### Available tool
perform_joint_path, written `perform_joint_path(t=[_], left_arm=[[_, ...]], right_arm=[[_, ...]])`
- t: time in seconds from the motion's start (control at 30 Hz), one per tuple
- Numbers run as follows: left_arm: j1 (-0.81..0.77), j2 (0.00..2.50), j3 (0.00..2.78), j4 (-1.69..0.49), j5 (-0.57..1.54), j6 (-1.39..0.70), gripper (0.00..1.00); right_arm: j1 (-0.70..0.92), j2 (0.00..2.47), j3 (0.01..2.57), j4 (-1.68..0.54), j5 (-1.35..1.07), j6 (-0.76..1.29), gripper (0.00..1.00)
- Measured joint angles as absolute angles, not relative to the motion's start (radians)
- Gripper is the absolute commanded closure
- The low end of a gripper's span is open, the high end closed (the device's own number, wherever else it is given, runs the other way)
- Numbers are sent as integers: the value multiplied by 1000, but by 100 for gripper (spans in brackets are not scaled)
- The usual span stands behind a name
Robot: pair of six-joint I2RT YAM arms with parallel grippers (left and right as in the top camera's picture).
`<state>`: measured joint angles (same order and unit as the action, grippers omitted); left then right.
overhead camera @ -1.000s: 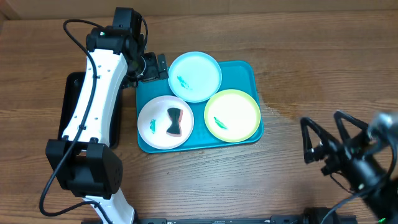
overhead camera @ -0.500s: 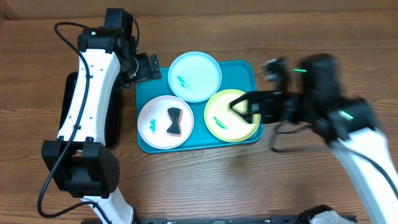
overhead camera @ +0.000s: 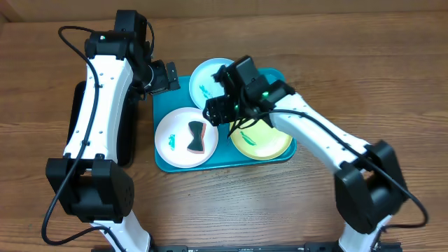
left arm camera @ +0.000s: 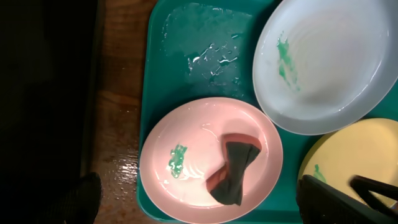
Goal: Clean dirty plates on tray and stack at the side
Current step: 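Reach the right gripper to the white plate rim and grasp it, then scrub the white plate with the sponge while the right gripper holds it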
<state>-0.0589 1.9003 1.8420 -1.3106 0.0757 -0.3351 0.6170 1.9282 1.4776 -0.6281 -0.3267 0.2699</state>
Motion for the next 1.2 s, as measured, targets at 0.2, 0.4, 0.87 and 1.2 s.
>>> perform_joint_path(t=[0.2,0.4,0.87,1.2], left_arm=[[-59,1900,1842,-1312,74,-335,0],[-59,1900,1842,-1312,74,-335,4],[-59,1900,1777,-1283,135,-309,9],[-59,1903,1622,-1233,206,-254,14]], right_arm=[[640,2009,1478,-614,-280,266,49],[664,2074,1478,-612,-250,265,52],[666,2090,1478,-648,-196,310,69],[669,2122,1479,-657,-195,322,72]])
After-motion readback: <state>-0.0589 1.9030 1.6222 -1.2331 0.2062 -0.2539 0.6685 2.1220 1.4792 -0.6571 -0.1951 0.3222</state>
